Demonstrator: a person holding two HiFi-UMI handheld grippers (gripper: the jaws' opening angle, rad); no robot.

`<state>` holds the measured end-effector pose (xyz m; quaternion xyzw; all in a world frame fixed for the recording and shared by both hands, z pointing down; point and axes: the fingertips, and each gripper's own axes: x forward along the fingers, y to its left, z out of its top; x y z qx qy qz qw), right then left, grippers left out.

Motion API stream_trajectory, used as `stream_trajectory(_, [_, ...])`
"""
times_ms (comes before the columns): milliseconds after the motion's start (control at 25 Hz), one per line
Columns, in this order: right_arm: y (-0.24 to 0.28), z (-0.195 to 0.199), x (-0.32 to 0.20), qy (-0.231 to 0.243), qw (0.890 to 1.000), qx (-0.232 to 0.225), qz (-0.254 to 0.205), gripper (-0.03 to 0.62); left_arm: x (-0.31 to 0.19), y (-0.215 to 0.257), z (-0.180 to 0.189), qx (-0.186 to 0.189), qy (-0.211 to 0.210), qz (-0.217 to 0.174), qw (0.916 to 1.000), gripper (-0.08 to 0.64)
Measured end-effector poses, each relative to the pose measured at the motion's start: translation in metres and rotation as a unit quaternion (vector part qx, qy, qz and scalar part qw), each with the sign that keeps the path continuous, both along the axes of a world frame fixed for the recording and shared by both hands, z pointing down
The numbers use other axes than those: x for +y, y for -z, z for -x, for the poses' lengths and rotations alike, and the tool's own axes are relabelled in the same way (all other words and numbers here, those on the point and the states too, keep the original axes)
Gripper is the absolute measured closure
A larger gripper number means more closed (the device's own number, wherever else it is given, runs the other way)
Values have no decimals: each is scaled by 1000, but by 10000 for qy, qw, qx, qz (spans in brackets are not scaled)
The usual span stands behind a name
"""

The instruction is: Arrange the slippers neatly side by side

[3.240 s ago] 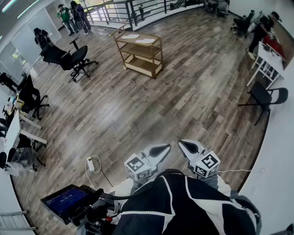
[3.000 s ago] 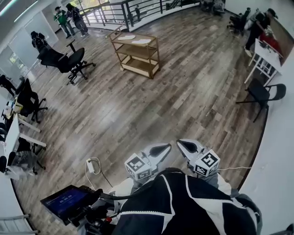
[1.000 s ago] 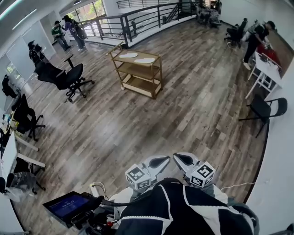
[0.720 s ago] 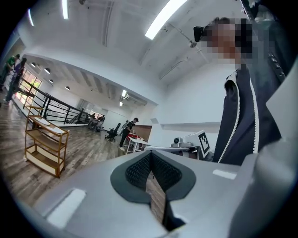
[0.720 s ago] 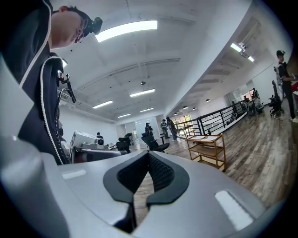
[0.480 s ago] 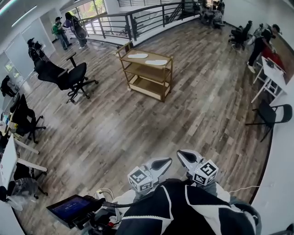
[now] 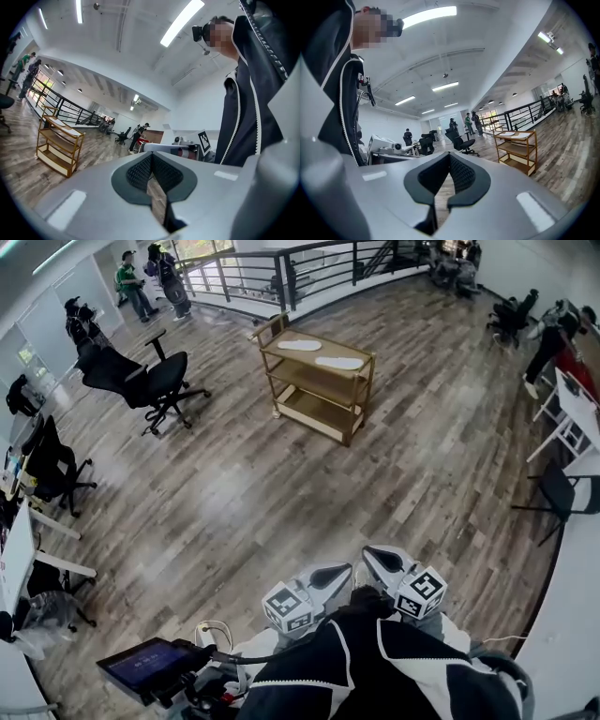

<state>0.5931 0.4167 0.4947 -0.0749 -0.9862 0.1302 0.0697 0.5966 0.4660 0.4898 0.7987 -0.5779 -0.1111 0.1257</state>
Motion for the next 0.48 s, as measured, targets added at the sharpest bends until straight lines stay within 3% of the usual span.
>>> stream_trajectory(280, [5,62,-53,519,9985,-122,111,588,-56,4,56,3,434,108,9990,540])
stream_trajectory(480, [10,109,-124,908,9956,-208,121,588,-133,8,102,-60,766,145,9969,540])
